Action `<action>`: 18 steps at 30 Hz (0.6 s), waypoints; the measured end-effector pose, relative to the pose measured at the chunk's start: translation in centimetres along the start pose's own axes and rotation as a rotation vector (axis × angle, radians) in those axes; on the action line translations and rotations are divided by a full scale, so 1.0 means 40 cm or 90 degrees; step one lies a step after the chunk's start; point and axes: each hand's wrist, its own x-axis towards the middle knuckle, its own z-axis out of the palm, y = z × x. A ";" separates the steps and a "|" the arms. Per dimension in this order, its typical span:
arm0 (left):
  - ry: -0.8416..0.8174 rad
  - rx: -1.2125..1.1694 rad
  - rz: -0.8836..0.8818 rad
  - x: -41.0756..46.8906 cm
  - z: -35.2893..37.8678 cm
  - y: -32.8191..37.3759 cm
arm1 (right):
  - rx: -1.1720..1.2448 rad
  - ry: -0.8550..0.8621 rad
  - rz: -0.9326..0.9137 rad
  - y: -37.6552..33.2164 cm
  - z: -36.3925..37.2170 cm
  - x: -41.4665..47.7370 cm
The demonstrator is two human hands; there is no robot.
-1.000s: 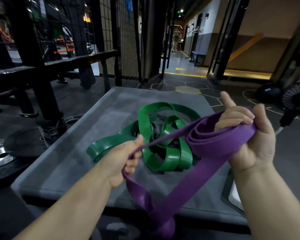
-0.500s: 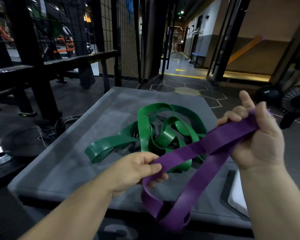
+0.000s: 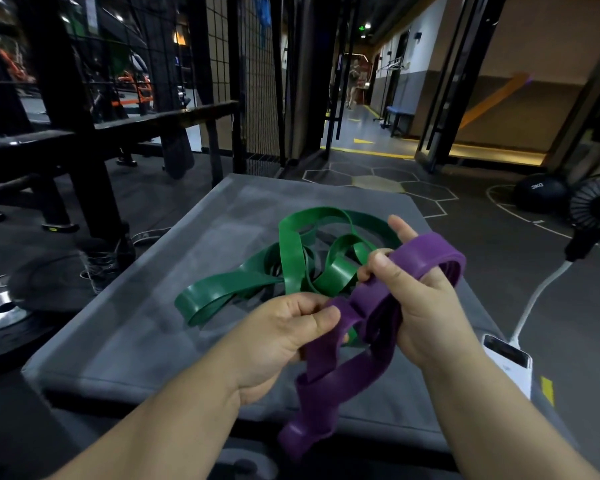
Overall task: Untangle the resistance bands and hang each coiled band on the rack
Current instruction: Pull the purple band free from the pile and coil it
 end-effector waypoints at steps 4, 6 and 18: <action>-0.055 0.041 -0.007 -0.005 -0.021 0.006 | 0.007 0.009 0.014 0.002 -0.004 0.002; -0.099 0.077 0.002 -0.009 -0.027 0.016 | 0.019 0.003 0.006 0.000 0.001 -0.002; -0.072 0.081 0.036 -0.004 -0.045 0.034 | -0.015 -0.017 -0.010 0.015 0.003 -0.008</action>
